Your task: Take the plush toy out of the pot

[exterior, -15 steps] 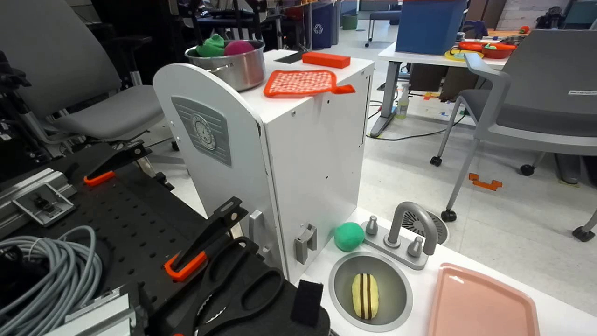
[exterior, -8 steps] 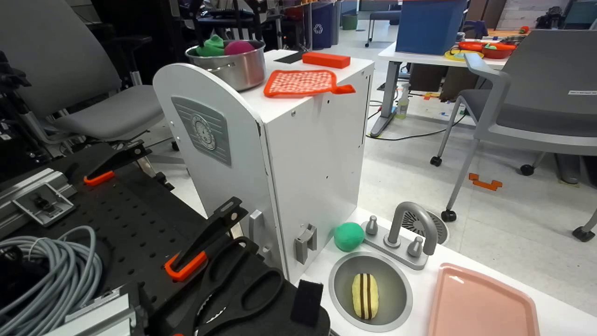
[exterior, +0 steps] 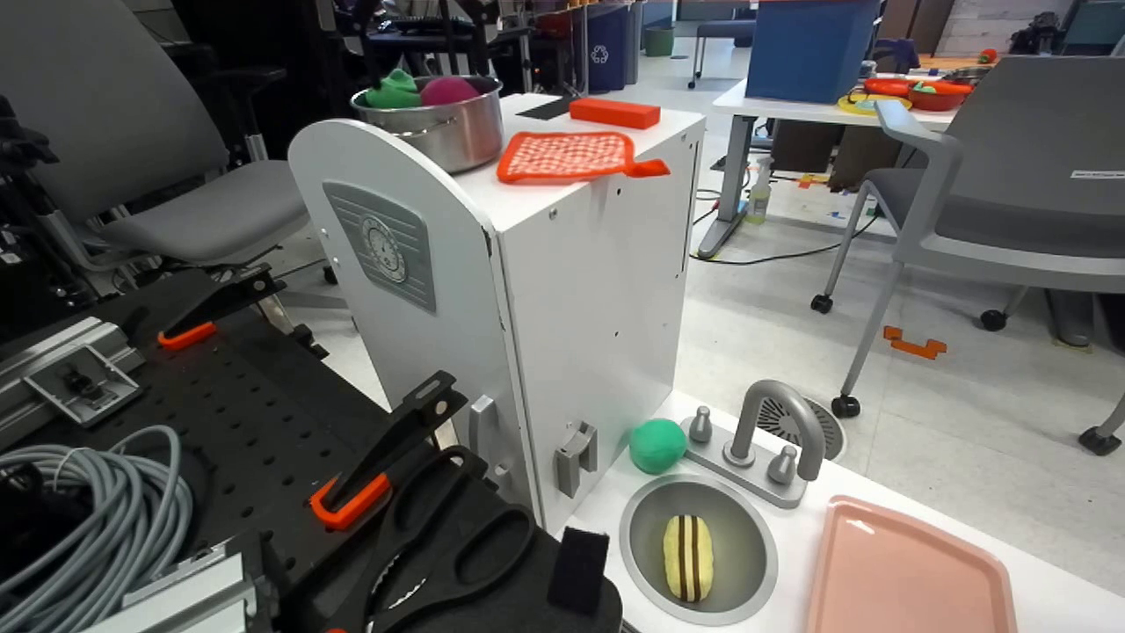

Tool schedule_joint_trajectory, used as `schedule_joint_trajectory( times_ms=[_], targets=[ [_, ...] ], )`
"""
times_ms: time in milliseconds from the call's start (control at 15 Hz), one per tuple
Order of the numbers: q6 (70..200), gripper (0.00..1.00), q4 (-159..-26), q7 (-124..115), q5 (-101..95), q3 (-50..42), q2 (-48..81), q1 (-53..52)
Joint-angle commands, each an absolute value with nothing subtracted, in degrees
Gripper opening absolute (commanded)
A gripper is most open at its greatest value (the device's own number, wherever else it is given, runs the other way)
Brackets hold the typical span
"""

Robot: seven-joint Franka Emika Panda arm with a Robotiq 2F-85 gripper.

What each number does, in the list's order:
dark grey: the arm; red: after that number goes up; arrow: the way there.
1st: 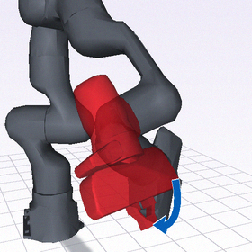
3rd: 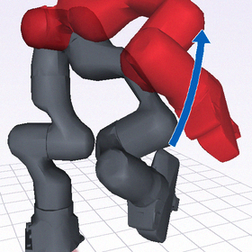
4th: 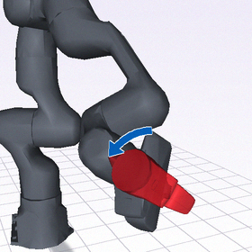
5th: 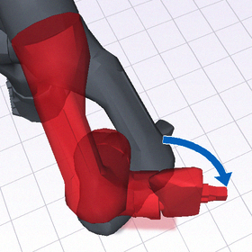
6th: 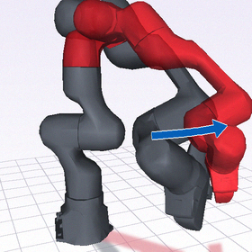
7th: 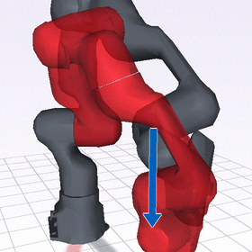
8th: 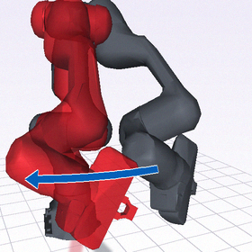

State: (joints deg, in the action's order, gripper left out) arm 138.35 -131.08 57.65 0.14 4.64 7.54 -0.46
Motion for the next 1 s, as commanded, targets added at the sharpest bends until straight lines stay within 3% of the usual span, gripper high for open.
schedule_joint_trajectory(
  times_ms=[0, 933],
  targets=[
    [137.04, 1.00, -132.24, 59.59, 1.45, 5.03, 5.62, -0.28],
    [133.22, 1.00, -132.95, 58.14, 3.29, 4.32, 3.70, -0.38]
  ],
)
